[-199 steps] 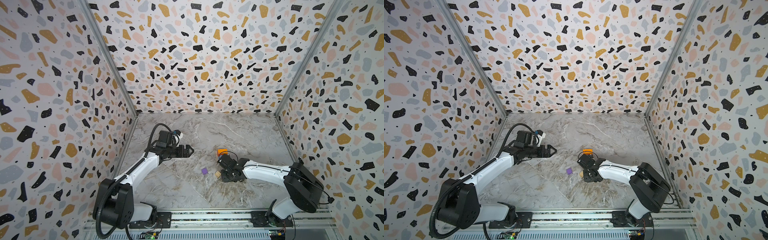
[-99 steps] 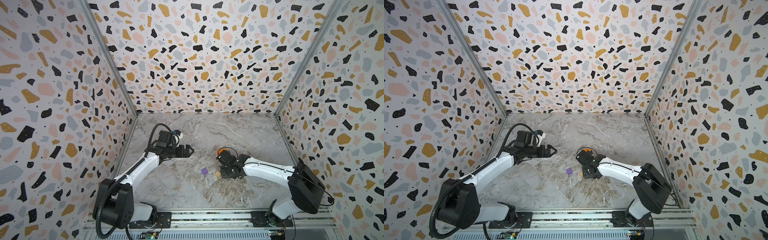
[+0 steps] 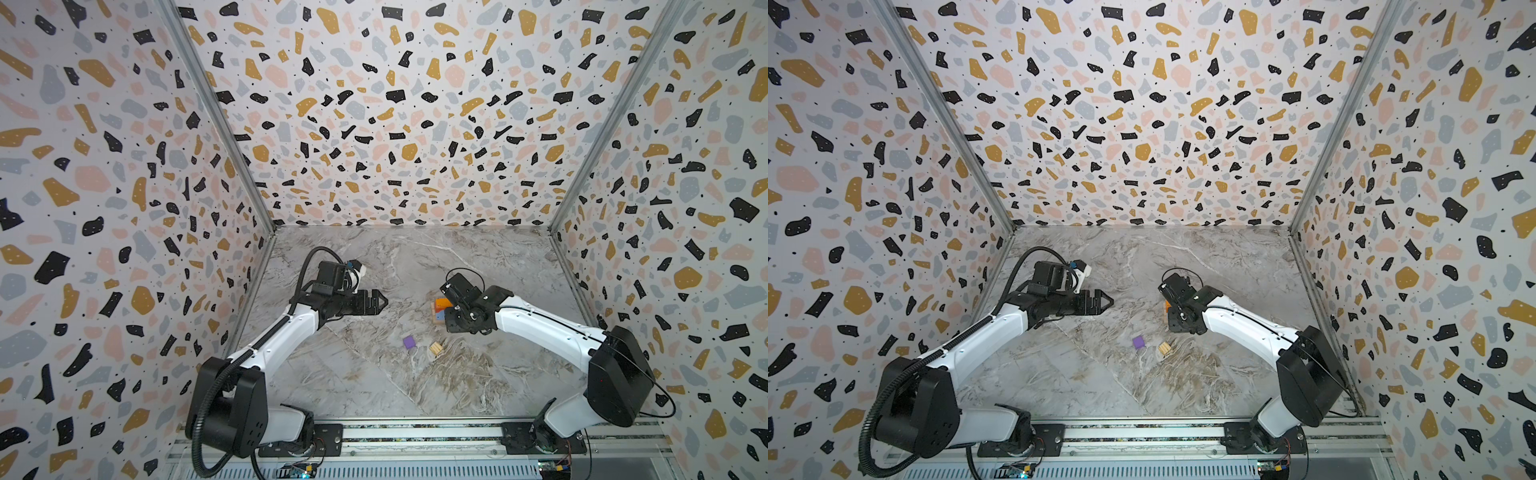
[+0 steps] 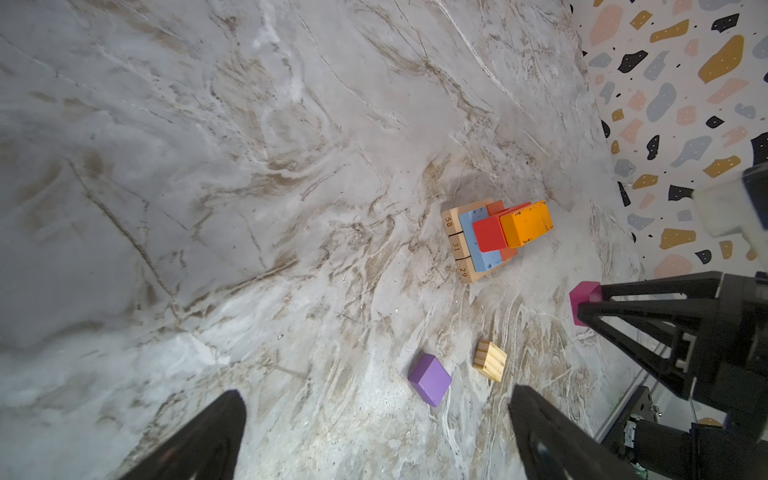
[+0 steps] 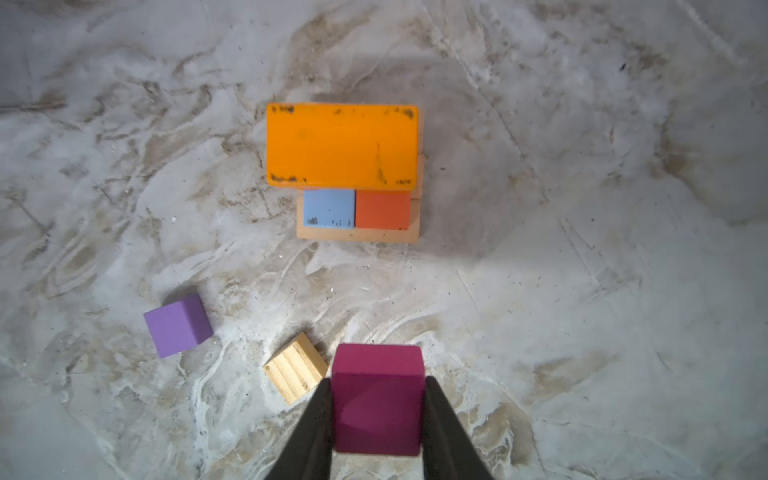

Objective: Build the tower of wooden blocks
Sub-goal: 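Carry the magenta cube over the stack with the right gripper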

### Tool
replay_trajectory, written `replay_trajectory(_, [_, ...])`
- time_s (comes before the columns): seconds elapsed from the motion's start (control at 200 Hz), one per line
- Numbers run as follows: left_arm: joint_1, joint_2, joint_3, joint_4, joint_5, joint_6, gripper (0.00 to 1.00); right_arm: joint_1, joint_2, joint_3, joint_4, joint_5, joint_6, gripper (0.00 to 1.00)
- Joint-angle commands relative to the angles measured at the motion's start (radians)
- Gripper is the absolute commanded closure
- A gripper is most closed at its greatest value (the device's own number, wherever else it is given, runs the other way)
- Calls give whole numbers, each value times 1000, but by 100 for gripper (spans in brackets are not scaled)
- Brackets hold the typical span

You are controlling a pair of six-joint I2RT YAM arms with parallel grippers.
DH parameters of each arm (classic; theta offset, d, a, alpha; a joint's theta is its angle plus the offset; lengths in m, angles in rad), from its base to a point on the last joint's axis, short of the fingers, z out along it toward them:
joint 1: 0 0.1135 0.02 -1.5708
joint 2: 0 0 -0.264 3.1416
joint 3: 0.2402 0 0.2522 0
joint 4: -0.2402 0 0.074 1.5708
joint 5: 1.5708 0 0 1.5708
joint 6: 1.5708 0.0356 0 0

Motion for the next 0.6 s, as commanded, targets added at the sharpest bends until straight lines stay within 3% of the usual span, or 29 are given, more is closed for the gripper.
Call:
replay_trajectory(0.0, [6, -18, -1, 11, 11, 2, 0, -20, 23, 64, -47, -8, -52, 70])
replay_trajectory(0.596, [6, -16, -1, 11, 11, 1, 0, -83, 140, 228, -50, -33, -116, 70])
